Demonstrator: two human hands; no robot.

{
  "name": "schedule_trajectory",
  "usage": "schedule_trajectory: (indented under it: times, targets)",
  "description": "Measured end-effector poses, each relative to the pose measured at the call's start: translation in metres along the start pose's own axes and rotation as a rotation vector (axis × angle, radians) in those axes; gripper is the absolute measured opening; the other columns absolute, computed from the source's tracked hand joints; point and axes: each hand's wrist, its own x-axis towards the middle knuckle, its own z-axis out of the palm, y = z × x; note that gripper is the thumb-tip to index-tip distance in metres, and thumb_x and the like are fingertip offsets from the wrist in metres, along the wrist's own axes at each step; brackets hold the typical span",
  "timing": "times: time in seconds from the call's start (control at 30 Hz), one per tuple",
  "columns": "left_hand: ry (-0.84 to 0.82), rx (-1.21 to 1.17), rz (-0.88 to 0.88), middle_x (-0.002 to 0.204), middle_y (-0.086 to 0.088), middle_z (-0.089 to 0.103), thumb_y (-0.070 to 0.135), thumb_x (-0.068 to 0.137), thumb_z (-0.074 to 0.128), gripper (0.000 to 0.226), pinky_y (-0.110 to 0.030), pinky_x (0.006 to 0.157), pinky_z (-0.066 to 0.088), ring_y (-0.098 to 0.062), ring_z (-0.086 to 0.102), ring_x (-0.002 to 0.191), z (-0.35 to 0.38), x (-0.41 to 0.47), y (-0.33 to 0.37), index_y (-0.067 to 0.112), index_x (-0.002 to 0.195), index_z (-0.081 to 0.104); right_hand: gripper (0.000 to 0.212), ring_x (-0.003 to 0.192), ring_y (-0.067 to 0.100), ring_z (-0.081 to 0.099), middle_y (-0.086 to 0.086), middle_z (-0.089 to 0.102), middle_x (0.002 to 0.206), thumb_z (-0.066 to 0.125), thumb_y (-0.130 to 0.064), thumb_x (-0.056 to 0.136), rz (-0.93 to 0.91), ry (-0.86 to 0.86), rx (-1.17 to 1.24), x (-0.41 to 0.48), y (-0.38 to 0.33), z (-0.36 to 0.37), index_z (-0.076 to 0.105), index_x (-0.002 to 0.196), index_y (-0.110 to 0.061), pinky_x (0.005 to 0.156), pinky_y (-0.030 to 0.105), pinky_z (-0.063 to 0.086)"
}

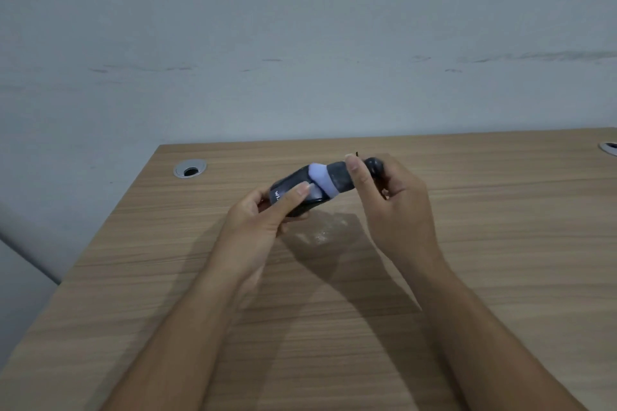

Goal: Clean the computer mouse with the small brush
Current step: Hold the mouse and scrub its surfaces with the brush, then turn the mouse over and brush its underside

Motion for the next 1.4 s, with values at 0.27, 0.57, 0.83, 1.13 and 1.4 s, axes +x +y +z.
schedule_trajectory:
  times: [0.27,0.57,0.83,1.13,1.4]
  targets:
    - [-0.069,-0.154,-0.185,0.096,-0.01,0.08,0.03,0.099,0.075,0.06,-0.025,0.059,0.046,-0.016,0.075,0.069,0.001,-0.003,0.01,-0.003,0.146,0.059,0.03,0.061,0.007,0.047,-0.005,0.06,0.067,0.072,-0.037,0.108,-0.01,-0.027,0.083,-0.001,0.001,-0.003,0.077,0.089,-0.016,0.059,0.022,0.037]
    - [-0.114,-0.282,-0.285,0.089,-0.007,0.079,0.038,0.102,0.071,0.027,-0.023,0.061,0.045,-0.013,0.065,0.069,-0.001,-0.004,0.014,0.013,0.111,0.077,0.009,0.077,0.032,0.068,-0.003,0.079,0.089,0.076,-0.036,0.106,-0.084,-0.165,0.081,-0.01,-0.002,0.005,0.083,0.107,-0.03,0.067,0.043,0.053]
    - [-0.069,-0.341,-0.353,0.085,-0.008,0.079,0.042,0.091,0.083,0.039,-0.022,0.057,0.055,-0.013,0.068,0.072,-0.008,0.001,0.012,0.009,0.111,0.08,0.013,0.067,0.018,0.061,-0.007,0.074,0.082,0.077,-0.032,0.105,-0.104,-0.221,0.035,-0.01,0.002,0.007,0.084,0.105,-0.021,0.061,0.029,0.047]
    - [-0.029,-0.335,-0.363,0.087,-0.008,0.083,0.041,0.089,0.084,0.034,-0.028,0.08,0.056,-0.016,0.07,0.087,-0.006,0.0,0.011,0.01,0.102,0.084,0.018,0.062,0.011,0.05,-0.017,0.058,0.073,0.079,-0.028,0.104,-0.166,-0.293,0.06,-0.015,-0.002,0.011,0.082,0.094,-0.013,0.062,0.022,0.039]
    - [-0.087,-0.487,-0.412,0.099,-0.011,0.084,0.032,0.094,0.082,0.029,-0.024,0.077,0.054,-0.017,0.075,0.09,-0.006,-0.005,0.016,0.011,0.114,0.079,0.017,0.066,0.01,0.059,-0.012,0.073,0.081,0.078,-0.038,0.104,-0.016,-0.062,0.029,-0.008,0.012,0.011,0.086,0.105,-0.023,0.061,0.034,0.047]
